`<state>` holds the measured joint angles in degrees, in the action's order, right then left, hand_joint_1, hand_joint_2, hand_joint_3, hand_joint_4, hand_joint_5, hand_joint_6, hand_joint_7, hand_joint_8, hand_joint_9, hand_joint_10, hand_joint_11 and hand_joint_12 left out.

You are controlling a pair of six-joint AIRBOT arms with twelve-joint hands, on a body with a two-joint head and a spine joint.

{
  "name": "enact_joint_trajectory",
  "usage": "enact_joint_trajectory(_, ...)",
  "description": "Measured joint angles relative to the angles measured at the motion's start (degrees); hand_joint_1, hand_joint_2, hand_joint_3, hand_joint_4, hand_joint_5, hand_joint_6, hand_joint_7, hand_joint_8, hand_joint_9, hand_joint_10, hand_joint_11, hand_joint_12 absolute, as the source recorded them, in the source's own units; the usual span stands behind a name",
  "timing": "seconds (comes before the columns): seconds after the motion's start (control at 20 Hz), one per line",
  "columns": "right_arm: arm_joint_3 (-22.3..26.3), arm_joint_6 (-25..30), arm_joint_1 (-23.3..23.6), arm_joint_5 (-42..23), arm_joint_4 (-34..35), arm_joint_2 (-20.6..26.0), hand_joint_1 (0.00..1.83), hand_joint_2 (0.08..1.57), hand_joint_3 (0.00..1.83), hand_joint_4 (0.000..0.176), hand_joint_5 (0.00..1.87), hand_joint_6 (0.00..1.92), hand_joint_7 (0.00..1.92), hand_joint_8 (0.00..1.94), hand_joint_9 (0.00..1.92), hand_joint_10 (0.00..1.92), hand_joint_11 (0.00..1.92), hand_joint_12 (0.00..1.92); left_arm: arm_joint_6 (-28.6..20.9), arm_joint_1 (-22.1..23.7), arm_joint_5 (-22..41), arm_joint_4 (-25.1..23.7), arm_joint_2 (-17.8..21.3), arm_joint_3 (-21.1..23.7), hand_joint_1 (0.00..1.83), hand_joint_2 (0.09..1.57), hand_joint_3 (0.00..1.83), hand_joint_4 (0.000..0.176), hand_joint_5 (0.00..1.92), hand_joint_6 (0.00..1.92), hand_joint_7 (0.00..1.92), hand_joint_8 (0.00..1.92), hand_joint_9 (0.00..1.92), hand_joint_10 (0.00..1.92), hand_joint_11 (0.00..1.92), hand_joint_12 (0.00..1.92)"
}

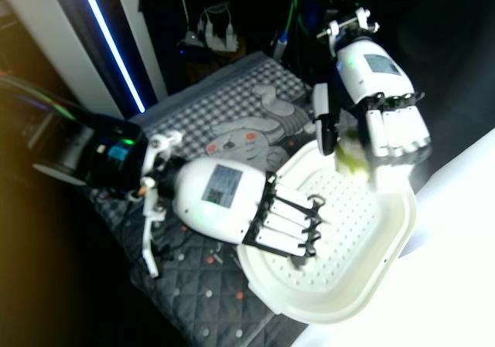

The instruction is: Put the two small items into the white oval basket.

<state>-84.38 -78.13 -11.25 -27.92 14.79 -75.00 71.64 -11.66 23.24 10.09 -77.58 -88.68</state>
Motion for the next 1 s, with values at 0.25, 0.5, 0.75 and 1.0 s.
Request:
enact_joint_trajectory(0.25,0.0,0.0,0.0,0.0,0.0,0.0,0.44,1.09,0.0,0.088,0.0,0.0,0.0,0.0,0.0,0.0,0.0,0.41,0.2,0.0,-0.3,0.2,-0.1,0.0,0.67,1.02,0.0,0.156,0.0,0.0,0.0,0.0,0.0,0.0,0.0,0.0)
enact_joint_trajectory(0.5,2.2,-0.1,0.0,0.0,0.2,0.6,0.38,1.05,0.0,0.08,0.0,0.0,0.0,0.0,0.0,0.0,0.0,0.19,0.2,-0.1,0.1,0.4,2.6,2.7,0.74,1.0,0.0,0.156,0.0,0.0,0.0,0.0,0.0,0.0,0.0,0.0)
enact_joint_trajectory(0.75,13.5,-0.1,0.0,-2.4,-4.1,10.1,0.25,1.14,0.03,0.077,0.0,0.0,0.0,0.0,0.0,0.0,0.0,0.0,-0.9,-5.6,10.6,0.1,14.5,14.0,0.69,1.07,0.02,0.088,0.01,0.0,0.0,0.0,0.0,0.0,0.0,0.0)
enact_joint_trajectory(1.0,25.9,0.5,-5.1,-13.2,-9.8,21.3,0.24,1.22,0.03,0.145,0.0,0.0,0.0,0.0,0.0,0.0,0.02,0.01,-6.1,-17.7,28.9,-1.5,25.2,24.9,0.59,1.17,0.03,0.09,0.0,0.0,0.0,0.0,0.0,0.0,0.0,0.0)
